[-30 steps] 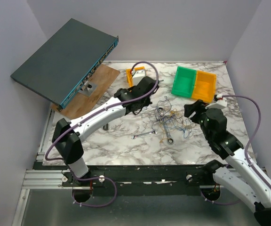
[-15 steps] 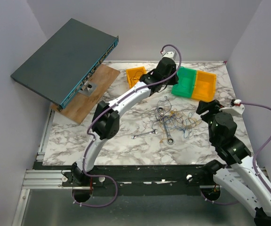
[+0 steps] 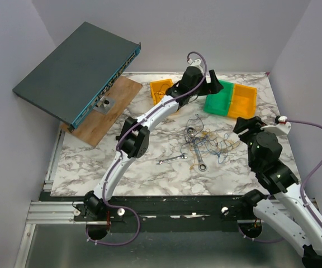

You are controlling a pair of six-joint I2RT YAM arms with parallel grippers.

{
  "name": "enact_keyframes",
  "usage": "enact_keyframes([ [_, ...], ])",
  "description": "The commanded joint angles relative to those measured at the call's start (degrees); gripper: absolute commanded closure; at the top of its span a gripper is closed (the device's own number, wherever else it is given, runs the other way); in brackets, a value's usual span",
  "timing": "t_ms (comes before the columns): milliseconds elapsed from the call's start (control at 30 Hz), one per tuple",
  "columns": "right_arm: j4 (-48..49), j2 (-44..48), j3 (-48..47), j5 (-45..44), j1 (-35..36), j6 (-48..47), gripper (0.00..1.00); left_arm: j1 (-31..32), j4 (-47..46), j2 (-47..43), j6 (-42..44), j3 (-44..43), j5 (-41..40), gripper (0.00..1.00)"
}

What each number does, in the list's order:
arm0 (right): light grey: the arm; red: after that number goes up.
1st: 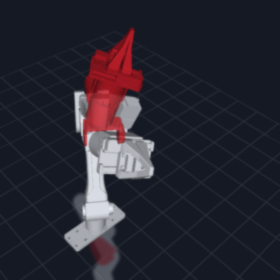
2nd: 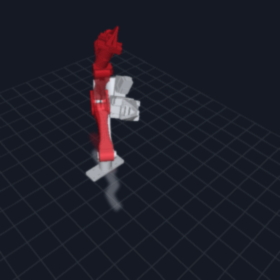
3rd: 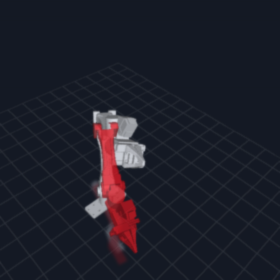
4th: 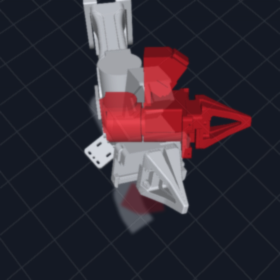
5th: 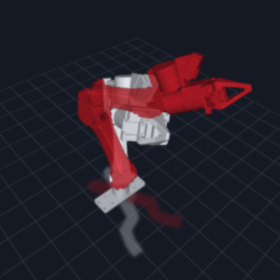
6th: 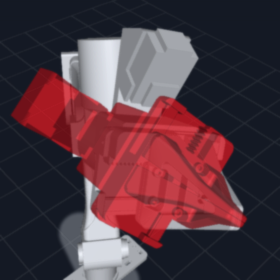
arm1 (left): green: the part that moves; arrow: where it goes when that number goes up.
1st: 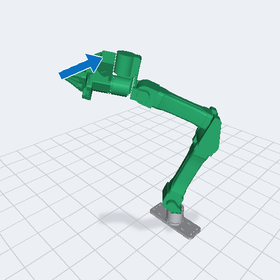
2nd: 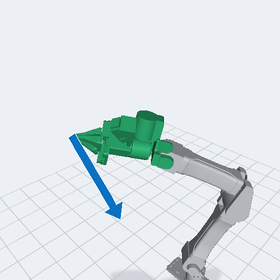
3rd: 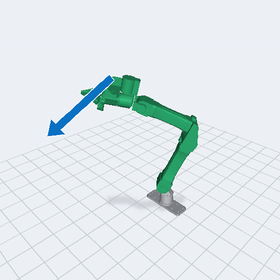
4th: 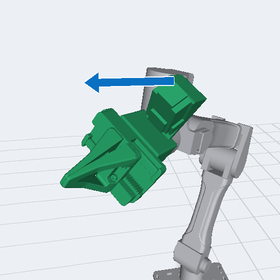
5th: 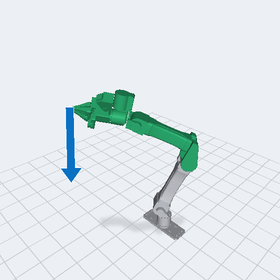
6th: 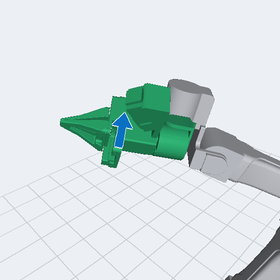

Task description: Untangle the cables

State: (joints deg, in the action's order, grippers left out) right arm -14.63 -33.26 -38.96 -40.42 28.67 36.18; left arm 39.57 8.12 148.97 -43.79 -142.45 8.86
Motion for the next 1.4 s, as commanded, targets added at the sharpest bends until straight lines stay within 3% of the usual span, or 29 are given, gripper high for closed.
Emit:
enact_keyframes([
  [0, -0.18, -1.23, -0.69, -0.91, 0.25, -0.31, 0.37, 0.46, -4.11, -6.92, 3.44, 3.34, 4.41, 0.02],
  [200, -3.02, -6.27, -0.22, 4.06, 0.25, -0.44, 0.37, -0.2, -5.02, -22.87, 10.63, 20.12, 5.64, 0.01],
  [367, -2.92, -14.29, -1.54, 11.55, 0.08, -1.01, 0.37, -3.46, -10.19, -40.4, 9.21, 43.54, 10.04, 0.01],
  [467, -1.71, -20.93, -3.3, 11.51, -0.27, -0.6, 0.39, -5.31, -16.23, -51.59, 7.96, 59.41, 11.56, 0.01],
  [667, 6.06, -35.61, -10.44, 18.36, -3.45, -3.27, 0.32, -6.06, -18.07, -68.85, 7.93, 81.43, 8.36, 0.01],
  [900, 8.74, -49.56, -19.53, 16.54, -6.83, -6.96, 0.32, -5.94, -23.24, -85.55, 7.93, 104.65, 1.25, 0.01],
  [1133, 11.42, -62.95, -27.58, 22.18, -11.59, -10.83, 0.39, -5.88, -24.33, -97.18, 13.18, 117.13, -4.75, 0.01],
  [1367, 12.65, -72.95, -33.83, 23.83, -11.87, -12.23, 0.44, -5.4, -32.29, -102.49, 9.6, 126.65, 0.4, 0.01],
])
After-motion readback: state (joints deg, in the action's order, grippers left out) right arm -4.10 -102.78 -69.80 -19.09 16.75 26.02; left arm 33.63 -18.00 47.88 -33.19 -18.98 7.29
